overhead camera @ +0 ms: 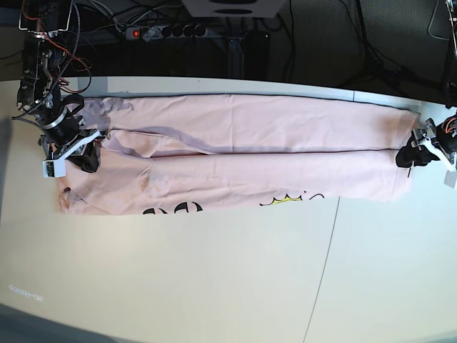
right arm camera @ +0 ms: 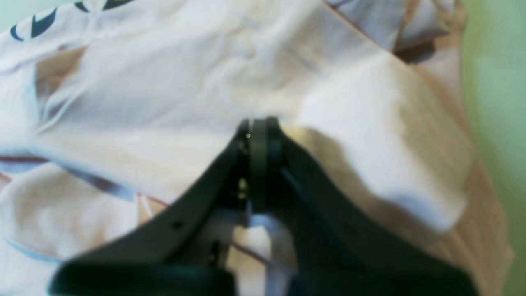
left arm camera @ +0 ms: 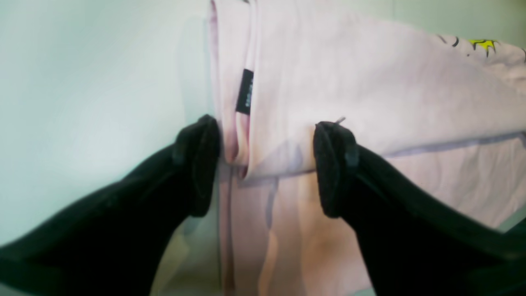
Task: Fold the T-shirt properly
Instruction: 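Grasp both ends of the pink strip and smooth it taut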
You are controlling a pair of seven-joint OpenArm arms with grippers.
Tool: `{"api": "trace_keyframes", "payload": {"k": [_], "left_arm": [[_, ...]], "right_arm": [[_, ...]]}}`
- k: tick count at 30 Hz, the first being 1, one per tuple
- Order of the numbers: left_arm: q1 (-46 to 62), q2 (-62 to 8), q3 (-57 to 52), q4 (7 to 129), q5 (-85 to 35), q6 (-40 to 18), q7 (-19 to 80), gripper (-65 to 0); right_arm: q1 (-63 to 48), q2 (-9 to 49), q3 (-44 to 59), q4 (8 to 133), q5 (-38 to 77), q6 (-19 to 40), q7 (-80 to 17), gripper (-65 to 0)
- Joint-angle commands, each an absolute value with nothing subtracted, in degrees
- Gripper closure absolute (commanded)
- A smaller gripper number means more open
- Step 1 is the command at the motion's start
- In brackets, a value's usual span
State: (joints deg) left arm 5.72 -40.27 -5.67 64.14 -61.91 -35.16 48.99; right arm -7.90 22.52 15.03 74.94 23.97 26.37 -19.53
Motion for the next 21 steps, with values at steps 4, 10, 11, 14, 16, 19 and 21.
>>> {"api": "trace_keyframes", "payload": {"k": [4, 10, 11, 14, 16, 19, 21], "left_arm": [[6.81, -39.83, 0.16, 63.64, -57.87, -33.85, 55.0, -40.6], [6.83, -39.83, 3.49, 63.64, -57.39, -33.89, 53.82, -28.5], [6.83, -39.86, 3.46, 63.64, -56.93, -33.89, 53.8, -20.2], [6.85, -39.86, 3.46, 63.64, -53.71, -33.89, 51.42, -0.5], [6.83, -39.86, 3.46, 63.64, -51.94, -33.87, 49.54, 0.0], [6.81, -39.86, 3.46, 63.64, -51.16, -33.87, 47.9, 0.0], [6.66, -39.88, 3.4, 63.64, -51.18, -33.87, 47.75, 0.0]], "right_arm": [[-8.1, 23.33, 15.25, 74.78, 22.37, 30.41, -22.44, 0.0], [-8.1, 23.31, 15.25, 74.78, 22.37, 30.39, -22.44, 0.0], [-8.1, 23.31, 15.25, 74.78, 22.35, 30.41, -22.44, 0.0], [-8.1, 23.31, 15.25, 74.78, 22.37, 30.41, -22.44, 0.0], [-8.1, 23.31, 15.25, 74.78, 22.37, 30.41, -22.44, 0.0], [-8.12, 23.31, 15.25, 74.78, 22.35, 30.41, -22.46, 0.0], [-8.1, 23.31, 15.25, 74.78, 22.74, 30.41, -22.44, 0.0]]}}
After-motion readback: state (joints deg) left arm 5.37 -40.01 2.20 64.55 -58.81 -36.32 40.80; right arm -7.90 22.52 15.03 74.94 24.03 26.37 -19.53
